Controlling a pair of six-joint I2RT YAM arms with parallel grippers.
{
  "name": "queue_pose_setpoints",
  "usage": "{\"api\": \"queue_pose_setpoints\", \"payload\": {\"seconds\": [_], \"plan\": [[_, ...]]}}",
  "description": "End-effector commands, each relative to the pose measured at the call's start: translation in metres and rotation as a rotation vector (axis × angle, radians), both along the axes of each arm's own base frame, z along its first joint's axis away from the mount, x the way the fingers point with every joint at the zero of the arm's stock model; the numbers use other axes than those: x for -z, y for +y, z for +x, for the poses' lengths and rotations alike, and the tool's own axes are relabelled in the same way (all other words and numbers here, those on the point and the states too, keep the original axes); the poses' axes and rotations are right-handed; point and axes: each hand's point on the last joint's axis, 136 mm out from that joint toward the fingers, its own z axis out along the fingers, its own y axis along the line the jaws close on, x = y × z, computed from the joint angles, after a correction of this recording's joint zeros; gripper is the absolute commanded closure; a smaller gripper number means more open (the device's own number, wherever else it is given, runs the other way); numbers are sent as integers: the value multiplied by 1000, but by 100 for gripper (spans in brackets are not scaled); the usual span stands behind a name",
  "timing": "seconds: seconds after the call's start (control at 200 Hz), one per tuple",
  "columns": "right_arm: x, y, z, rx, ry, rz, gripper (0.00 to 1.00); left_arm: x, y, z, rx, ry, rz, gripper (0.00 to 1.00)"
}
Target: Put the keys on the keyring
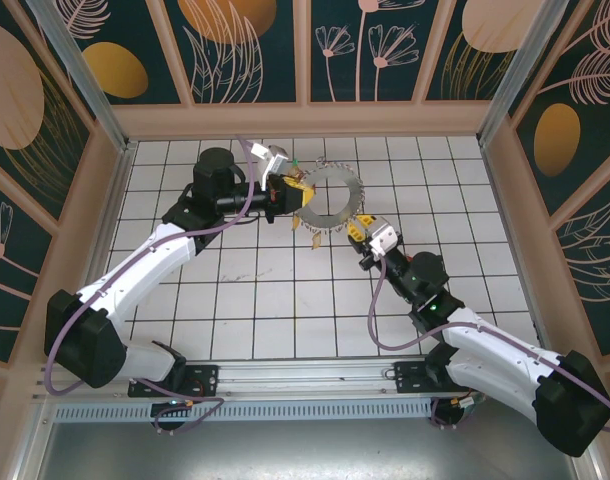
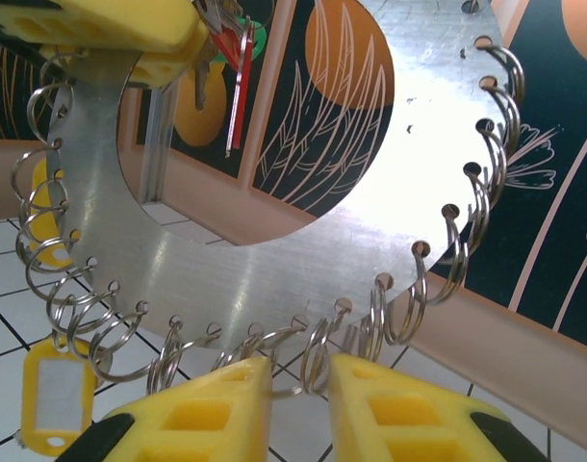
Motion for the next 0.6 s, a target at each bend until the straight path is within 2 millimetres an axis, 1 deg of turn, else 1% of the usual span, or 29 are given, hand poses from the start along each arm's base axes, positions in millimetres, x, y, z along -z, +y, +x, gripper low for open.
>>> {"api": "queue_pose_setpoints", "payload": {"seconds": [0.0, 0.26, 0.42, 0.596], "plan": [[10, -4, -1, 10, 23, -9, 77, -23, 1, 2, -5, -73, -20, 95], [14, -9, -5, 16, 33, -10, 77, -24, 2, 1, -7, -80, -21, 95], [8, -9, -7, 7, 17, 4, 78, -22, 2, 1, -5, -80, -12, 95], [-6, -8, -7, 5, -33, 30, 81, -19, 2, 2, -7, -76, 3, 95]]}}
